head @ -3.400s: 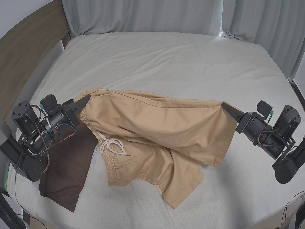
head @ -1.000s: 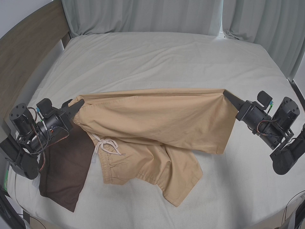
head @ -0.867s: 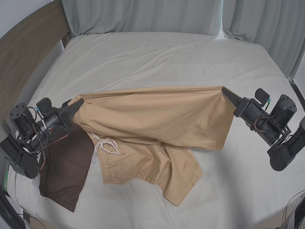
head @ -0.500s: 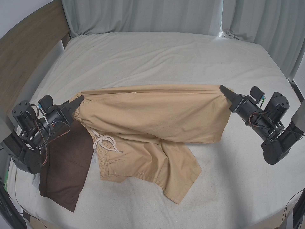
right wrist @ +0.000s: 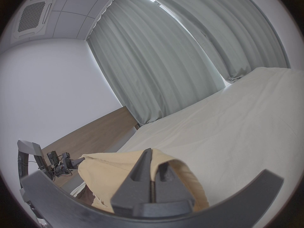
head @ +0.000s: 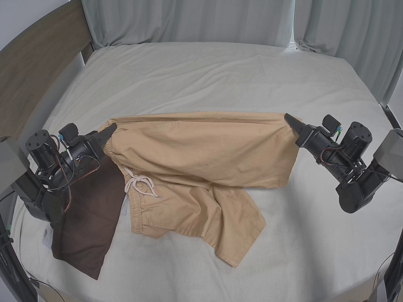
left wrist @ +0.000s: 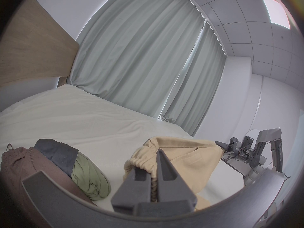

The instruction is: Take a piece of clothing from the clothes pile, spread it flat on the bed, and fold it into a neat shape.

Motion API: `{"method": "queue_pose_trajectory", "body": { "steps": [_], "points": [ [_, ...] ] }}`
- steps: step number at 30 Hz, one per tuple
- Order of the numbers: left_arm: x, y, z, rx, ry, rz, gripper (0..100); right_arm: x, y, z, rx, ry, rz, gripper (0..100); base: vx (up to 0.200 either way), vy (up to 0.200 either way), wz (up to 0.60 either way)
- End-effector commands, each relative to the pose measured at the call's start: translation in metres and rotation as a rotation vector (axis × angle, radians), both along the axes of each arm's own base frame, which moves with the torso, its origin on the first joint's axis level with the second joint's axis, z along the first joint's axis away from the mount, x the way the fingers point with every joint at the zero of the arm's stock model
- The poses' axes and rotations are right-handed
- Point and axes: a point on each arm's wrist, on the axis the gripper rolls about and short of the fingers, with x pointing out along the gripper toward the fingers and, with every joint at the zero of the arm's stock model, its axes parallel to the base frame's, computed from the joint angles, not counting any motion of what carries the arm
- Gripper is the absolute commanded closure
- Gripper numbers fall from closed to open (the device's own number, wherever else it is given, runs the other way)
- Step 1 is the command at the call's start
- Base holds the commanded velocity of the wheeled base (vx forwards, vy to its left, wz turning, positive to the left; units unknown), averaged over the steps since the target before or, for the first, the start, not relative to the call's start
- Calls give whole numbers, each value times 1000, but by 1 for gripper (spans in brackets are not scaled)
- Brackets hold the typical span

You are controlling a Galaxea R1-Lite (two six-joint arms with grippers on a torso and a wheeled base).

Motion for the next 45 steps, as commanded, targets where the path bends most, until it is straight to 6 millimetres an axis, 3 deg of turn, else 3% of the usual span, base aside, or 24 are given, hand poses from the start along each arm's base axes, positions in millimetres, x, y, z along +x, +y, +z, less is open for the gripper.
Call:
{"method": "queue_pose_trajectory", "body": {
  "steps": [1, 19, 31, 45],
  "points": [
    [14, -2, -10, -5, 10, 11, 100, 9, 2, -7, -2, 7, 1, 100, 0, 0, 0],
    [45, -8, -21, -78, 18, 44, 100, 49, -1, -29, 3, -12, -28, 100, 0, 0, 0],
    [63, -11, -44, -87, 44, 76, 100, 83, 5, -46, 17, -60, -33, 100, 0, 0, 0],
    [93, -19, -57, -156, 28, 96, 100, 104, 6, -59, 20, -72, -29, 100, 0, 0, 0]
  ]
}}
